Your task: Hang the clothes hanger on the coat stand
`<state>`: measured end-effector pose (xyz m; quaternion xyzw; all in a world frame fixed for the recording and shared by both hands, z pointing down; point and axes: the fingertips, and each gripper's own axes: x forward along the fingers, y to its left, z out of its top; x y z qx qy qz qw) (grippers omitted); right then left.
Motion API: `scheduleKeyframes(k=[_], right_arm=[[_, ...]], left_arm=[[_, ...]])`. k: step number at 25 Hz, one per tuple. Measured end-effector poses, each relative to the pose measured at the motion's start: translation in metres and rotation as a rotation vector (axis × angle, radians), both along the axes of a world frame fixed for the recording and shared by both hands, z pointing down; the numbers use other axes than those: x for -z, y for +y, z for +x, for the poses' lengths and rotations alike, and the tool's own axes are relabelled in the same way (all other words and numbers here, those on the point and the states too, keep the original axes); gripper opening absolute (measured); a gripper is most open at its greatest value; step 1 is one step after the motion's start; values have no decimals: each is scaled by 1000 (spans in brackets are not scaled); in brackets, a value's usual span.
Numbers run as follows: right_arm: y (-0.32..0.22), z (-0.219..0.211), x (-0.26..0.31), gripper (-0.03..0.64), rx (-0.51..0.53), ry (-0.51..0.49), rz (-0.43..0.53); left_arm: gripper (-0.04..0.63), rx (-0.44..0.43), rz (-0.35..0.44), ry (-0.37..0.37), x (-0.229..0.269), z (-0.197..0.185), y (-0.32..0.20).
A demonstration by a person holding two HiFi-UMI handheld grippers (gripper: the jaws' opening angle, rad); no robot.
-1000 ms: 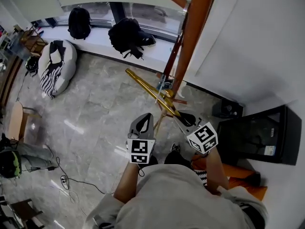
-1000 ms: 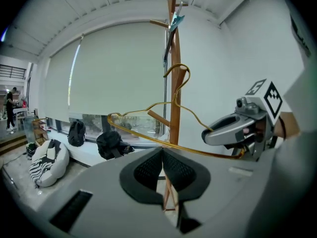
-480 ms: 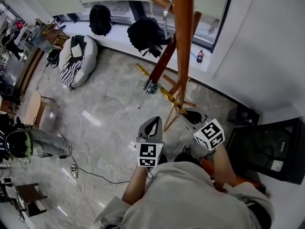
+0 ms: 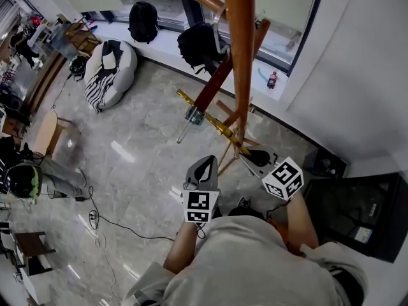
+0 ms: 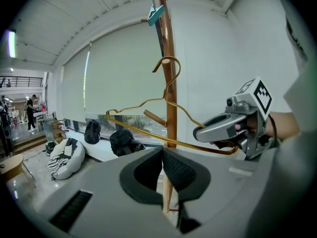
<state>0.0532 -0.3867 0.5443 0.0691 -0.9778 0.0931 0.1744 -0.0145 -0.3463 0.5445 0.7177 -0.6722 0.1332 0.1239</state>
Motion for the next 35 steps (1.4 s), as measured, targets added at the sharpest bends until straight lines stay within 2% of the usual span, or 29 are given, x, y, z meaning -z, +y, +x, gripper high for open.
scheduleKeyframes(k=[3,12,26,35], right_arm=[[-4,2,-4,37,6,9,-5],[-12,4,-17,37,-35,-24,-124],[-21,9,-29,37,-65,-11,-125],[-24,13,-30,38,-90,48,-41]], left_arm=[[11,11,1,1,-1,4,-1],[11,30,-1,-15,2,6,0],[11,21,-14,-26,-2,10,-1],[11,-8,-10,-7,-5,9,-3]])
